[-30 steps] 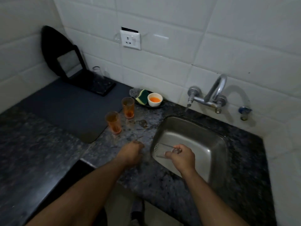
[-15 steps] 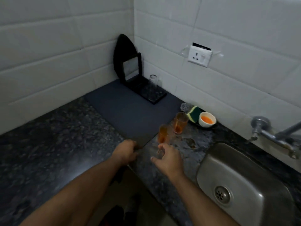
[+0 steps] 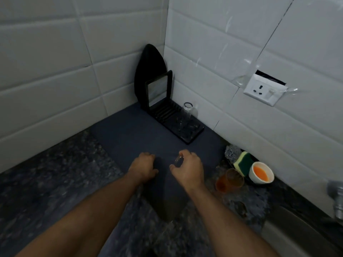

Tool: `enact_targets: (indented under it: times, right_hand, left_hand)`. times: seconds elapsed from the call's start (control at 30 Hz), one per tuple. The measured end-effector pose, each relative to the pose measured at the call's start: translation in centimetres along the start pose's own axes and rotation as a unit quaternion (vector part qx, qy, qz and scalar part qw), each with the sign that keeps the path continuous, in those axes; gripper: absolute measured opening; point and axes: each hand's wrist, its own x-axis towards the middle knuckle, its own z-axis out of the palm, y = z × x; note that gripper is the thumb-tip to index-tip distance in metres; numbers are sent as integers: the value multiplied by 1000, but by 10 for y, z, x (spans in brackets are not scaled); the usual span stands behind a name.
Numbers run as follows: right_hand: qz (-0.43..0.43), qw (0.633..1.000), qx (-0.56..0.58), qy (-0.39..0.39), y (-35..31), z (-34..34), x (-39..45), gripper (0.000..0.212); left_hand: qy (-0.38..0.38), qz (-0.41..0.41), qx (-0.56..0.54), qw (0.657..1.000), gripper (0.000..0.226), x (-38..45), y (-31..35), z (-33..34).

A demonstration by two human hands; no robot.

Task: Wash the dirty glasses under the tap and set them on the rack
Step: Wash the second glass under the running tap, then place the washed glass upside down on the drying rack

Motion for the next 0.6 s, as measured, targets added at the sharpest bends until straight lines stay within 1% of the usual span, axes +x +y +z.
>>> enact_targets:
  times: [0.13, 0.23, 0.33, 0.43, 0.6]
  right_hand:
    - [25, 1000, 4, 16, 1, -1, 54, 48]
    - [31, 999, 18, 37, 6, 1, 95, 51]
    - [20, 998, 30, 46, 7, 4, 136, 50]
    - [-7, 998, 39, 52, 5, 12, 176, 47]
    - [-31, 997, 43, 53, 0, 28, 227, 52]
  left_hand:
    - [-2, 14, 18, 1000, 80, 59, 8, -10]
    - [-3, 5, 44, 999, 92, 100, 13, -15]
    - [-2, -20, 79, 997, 101, 135, 9, -20]
    - [-29, -42, 83, 995, 114, 157, -2, -21]
    - [-56, -52, 87, 993, 119, 173, -7, -18]
